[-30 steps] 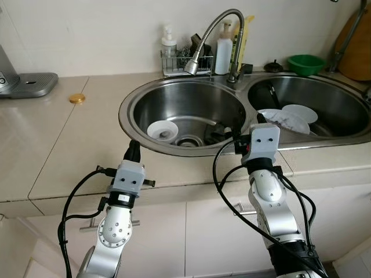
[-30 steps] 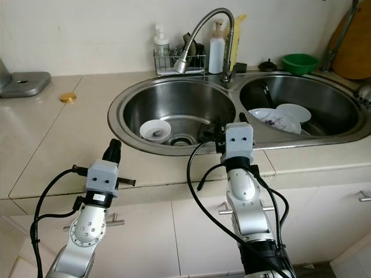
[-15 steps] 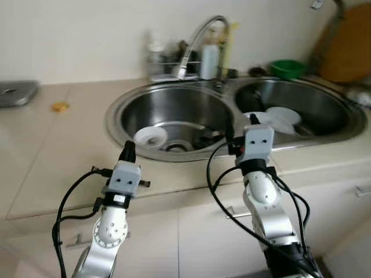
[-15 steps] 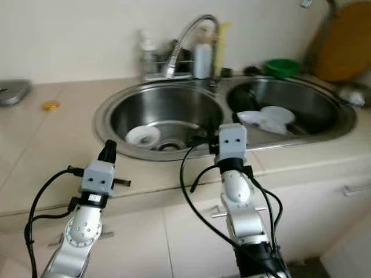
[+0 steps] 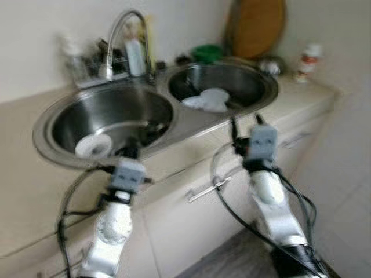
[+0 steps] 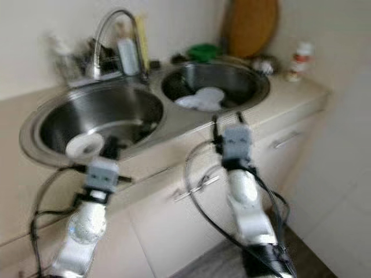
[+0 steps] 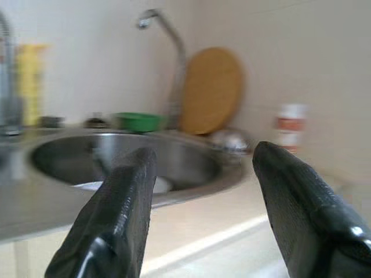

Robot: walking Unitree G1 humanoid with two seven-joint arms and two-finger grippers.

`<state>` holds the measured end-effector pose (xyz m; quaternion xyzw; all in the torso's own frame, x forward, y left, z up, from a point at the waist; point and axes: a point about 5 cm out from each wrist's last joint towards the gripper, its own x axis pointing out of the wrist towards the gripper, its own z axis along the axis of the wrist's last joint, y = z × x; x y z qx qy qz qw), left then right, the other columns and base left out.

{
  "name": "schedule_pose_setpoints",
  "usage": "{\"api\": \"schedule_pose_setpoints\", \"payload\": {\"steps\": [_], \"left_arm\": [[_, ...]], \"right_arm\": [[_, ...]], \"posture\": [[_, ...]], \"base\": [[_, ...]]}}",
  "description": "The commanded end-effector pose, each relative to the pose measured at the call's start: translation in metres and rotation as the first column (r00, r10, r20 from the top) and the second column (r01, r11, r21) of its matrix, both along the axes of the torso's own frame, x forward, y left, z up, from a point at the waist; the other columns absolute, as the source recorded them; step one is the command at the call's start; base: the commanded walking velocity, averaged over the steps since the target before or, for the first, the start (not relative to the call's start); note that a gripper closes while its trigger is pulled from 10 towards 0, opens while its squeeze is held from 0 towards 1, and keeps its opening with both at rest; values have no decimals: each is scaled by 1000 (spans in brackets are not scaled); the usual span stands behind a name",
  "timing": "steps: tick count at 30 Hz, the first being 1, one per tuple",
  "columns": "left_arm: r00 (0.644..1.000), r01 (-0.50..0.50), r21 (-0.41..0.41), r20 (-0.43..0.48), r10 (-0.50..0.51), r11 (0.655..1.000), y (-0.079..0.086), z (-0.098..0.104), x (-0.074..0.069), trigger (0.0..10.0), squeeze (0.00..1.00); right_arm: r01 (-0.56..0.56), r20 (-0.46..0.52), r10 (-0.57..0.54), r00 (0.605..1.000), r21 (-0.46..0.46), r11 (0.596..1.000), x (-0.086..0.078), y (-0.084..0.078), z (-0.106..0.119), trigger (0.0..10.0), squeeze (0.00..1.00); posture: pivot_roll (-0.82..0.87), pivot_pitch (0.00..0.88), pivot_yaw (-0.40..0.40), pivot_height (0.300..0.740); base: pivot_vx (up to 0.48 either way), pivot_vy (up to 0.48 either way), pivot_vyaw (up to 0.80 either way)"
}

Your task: Kitchen organization

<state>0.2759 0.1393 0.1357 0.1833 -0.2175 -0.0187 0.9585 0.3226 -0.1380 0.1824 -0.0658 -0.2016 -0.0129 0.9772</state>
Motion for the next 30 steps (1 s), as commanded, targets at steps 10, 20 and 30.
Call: {"api": "schedule_pose_setpoints", "payload": {"steps": [10,20,30], "left_arm": [[1000,-24,10,-18,24,1000,8,-4,-1,10000,0],[999,-26,-1,-28,26,1000,9,-5,-1,10000,0],[999,-25,-5,-31,25,1000,8,-5,0,10000,0]], "right_arm": [[-23,15,23,1000,-1,1000,-1,11,2,10000,0],[-18,10,18,1000,-17,1000,-1,10,1,10000,0],[-24,-10,24,1000,5,1000,1,10,-1,10000,0]], "posture": [[-59,0,34,740],[-57,0,33,740],[-58,0,30,740]], "base": [[0,0,-317],[-78,0,0],[-325,0,-258]]}}
